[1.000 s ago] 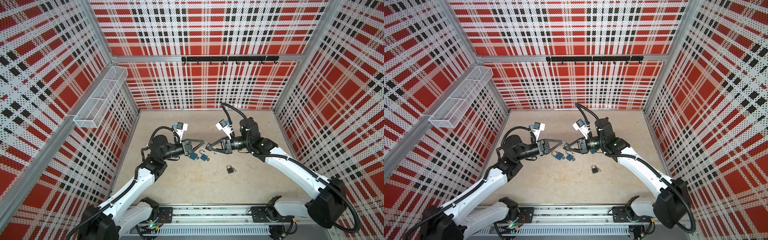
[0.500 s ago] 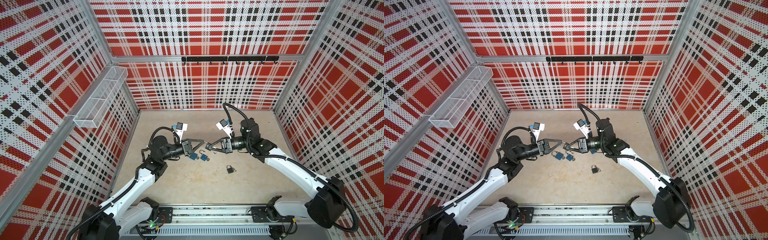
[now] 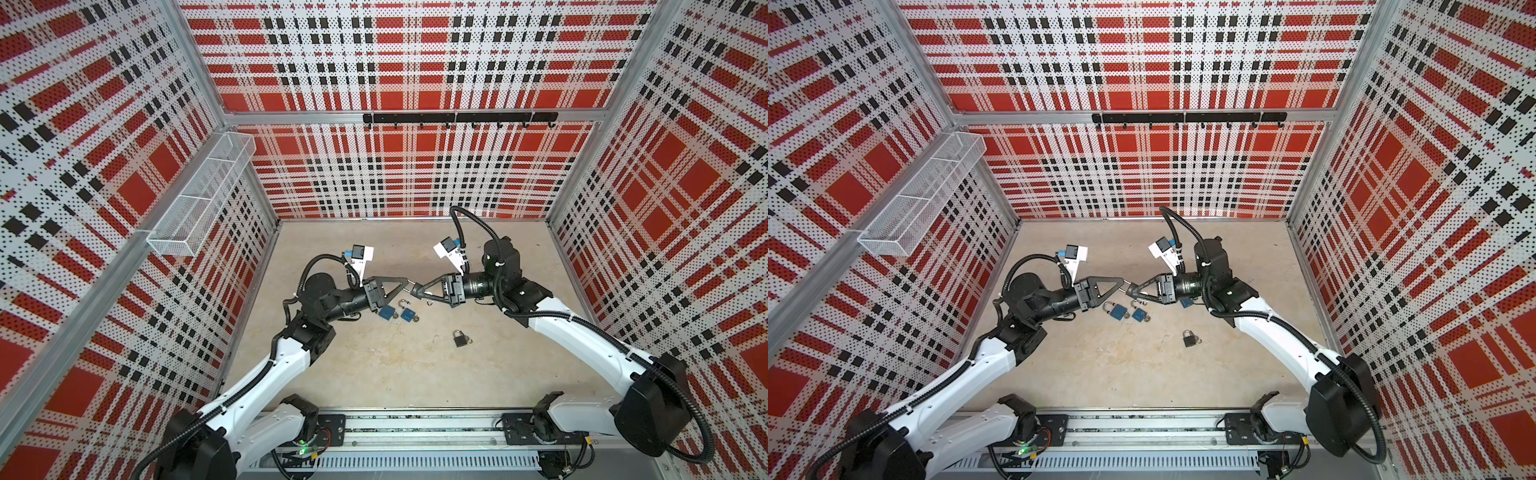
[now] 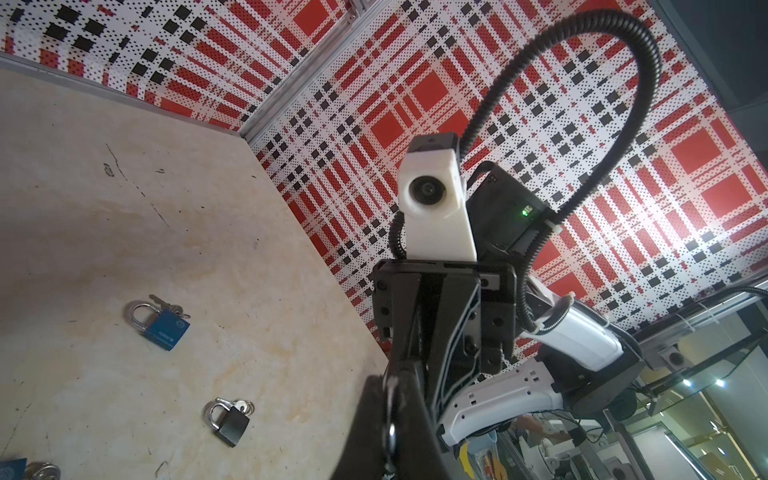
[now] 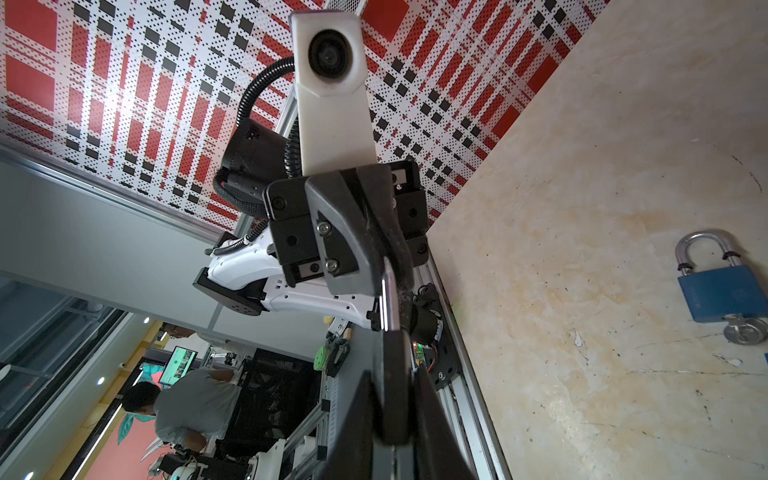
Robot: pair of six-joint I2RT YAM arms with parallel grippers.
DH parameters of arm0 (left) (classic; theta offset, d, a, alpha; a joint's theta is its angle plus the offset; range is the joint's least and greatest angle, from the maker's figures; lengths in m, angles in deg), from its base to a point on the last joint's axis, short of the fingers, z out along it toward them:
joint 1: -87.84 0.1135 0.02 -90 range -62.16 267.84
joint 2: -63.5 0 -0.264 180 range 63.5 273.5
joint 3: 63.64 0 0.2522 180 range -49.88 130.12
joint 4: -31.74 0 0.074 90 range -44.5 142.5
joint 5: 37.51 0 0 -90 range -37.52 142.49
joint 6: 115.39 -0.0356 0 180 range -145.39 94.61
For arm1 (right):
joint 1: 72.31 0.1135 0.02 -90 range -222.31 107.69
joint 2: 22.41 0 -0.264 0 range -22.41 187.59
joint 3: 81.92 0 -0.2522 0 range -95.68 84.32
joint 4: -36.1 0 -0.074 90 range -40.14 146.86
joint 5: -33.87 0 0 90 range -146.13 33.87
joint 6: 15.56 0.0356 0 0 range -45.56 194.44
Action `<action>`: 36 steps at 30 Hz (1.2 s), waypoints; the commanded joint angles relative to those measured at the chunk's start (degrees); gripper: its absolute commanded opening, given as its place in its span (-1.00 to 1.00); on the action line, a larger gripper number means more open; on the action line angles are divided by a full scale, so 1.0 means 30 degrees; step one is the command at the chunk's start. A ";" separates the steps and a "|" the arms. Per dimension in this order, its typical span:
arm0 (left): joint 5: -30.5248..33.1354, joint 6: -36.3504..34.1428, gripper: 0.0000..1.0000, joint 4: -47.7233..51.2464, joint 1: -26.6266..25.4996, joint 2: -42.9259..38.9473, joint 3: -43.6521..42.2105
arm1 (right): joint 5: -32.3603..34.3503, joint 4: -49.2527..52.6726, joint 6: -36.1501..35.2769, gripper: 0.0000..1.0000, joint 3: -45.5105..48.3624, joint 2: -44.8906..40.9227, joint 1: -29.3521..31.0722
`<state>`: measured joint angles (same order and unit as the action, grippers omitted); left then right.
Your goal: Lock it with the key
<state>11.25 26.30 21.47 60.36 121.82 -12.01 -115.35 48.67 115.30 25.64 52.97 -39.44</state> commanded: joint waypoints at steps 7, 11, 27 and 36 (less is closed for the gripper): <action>0.0419 -0.0066 -1.00 0.0983 -0.0761 -0.0098 -0.0800 | -0.0349 -0.4028 0.0894 -1.00 -0.0436 0.0401 0.0174; 0.0618 -0.0110 -1.00 0.0983 -0.0810 -0.0128 -0.0947 | -0.0533 -0.4943 0.1576 -1.00 -0.0366 0.0565 0.0208; 0.1949 0.0545 -1.00 0.0505 -0.2805 -0.0047 -0.1397 | 0.0462 -0.4996 0.1271 -1.00 -0.0693 0.0960 0.0275; 0.2869 0.1636 -1.00 -0.0730 -0.3977 0.0039 -0.2377 | 0.0667 -0.5717 0.1393 -1.00 -0.0903 0.1386 0.0317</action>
<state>27.23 30.54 15.50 53.47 120.16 -16.95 -116.42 42.83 119.12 25.66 56.11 -40.08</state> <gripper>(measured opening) 0.084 0.156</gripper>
